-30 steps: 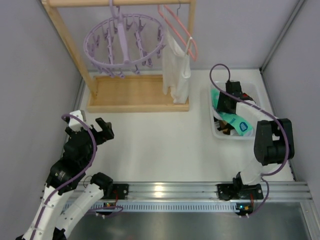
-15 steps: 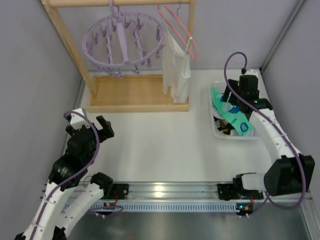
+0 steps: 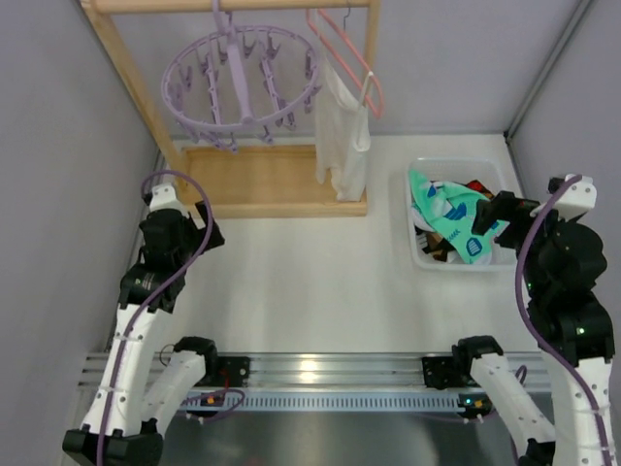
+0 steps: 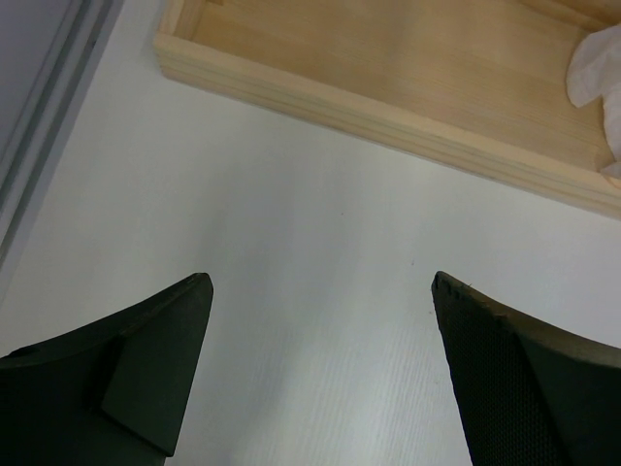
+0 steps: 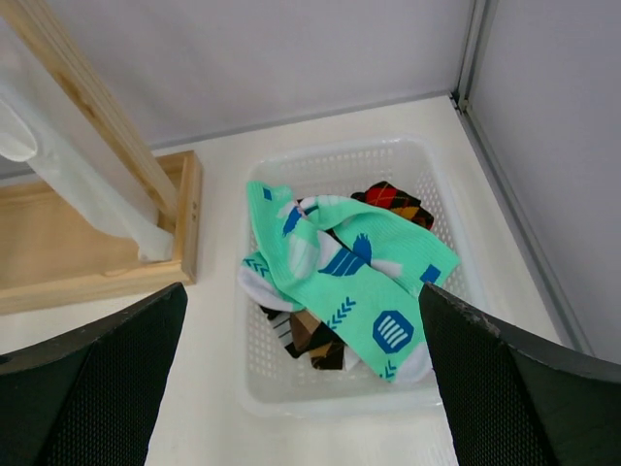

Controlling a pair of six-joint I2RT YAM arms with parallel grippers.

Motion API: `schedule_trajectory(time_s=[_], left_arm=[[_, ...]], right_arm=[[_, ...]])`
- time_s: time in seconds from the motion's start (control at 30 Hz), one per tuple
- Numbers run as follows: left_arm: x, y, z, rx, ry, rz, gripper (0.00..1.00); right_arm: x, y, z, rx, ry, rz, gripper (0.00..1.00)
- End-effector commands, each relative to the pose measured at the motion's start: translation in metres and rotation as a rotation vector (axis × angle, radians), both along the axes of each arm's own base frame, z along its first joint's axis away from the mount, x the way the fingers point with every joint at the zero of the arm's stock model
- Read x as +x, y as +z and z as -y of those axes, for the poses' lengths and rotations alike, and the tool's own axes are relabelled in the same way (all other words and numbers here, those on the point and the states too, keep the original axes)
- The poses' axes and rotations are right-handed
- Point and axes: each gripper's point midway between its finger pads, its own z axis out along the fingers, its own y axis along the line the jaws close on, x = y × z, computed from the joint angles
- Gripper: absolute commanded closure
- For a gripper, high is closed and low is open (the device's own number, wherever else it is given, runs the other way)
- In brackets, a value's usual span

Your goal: Remove the socks clipped to the hanger

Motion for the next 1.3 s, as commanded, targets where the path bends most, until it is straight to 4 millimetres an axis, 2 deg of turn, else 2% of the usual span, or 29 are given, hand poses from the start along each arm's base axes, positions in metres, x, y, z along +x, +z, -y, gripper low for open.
schedule_trajectory(time_s=[0.0,0.1,0.13,0.17,0.2,0.23,0.3,0.4,0.67,1.27], left_arm=[[0.007,0.017,0.019,-0.037,-0.134,0.1,0.02],[-0.002,0.015,0.024,-0.033,-0.171,0.117,0.02],[-0.01,0.023,0.028,-0.024,-0.198,0.158,0.02],[-0.014,0.02,0.028,-0.018,-0.203,0.166,0.02],[-0.023,0.028,0.027,-0.008,-0.204,0.215,0.02],[-0.027,0.024,0.028,-0.001,-0.211,0.22,0.02],[-0.036,0.03,0.022,0.01,-0.188,0.274,0.02],[-0.045,0.039,0.027,-0.004,-0.22,0.324,0.02],[-0.043,0.033,0.032,-0.018,-0.234,0.305,0.02],[-0.047,0.039,0.026,-0.018,-0.204,0.335,0.02]], right_arm=[[-0.031,-0.03,0.008,-0.053,-0.005,-0.125,0.01],[-0.053,-0.036,0.011,-0.087,0.004,-0.115,0.01],[-0.064,-0.039,0.016,-0.089,-0.013,-0.105,0.01],[-0.068,-0.04,0.015,-0.078,-0.009,-0.093,0.01],[-0.07,-0.042,0.008,-0.073,0.032,-0.081,0.01],[-0.076,-0.042,0.008,-0.069,0.04,-0.047,0.01],[-0.084,-0.038,0.011,-0.065,0.025,-0.023,0.01],[-0.081,-0.041,0.01,-0.078,0.036,-0.026,0.01],[-0.075,-0.048,0.013,-0.087,0.022,-0.051,0.01],[-0.058,-0.048,0.001,-0.083,0.066,-0.087,0.01]])
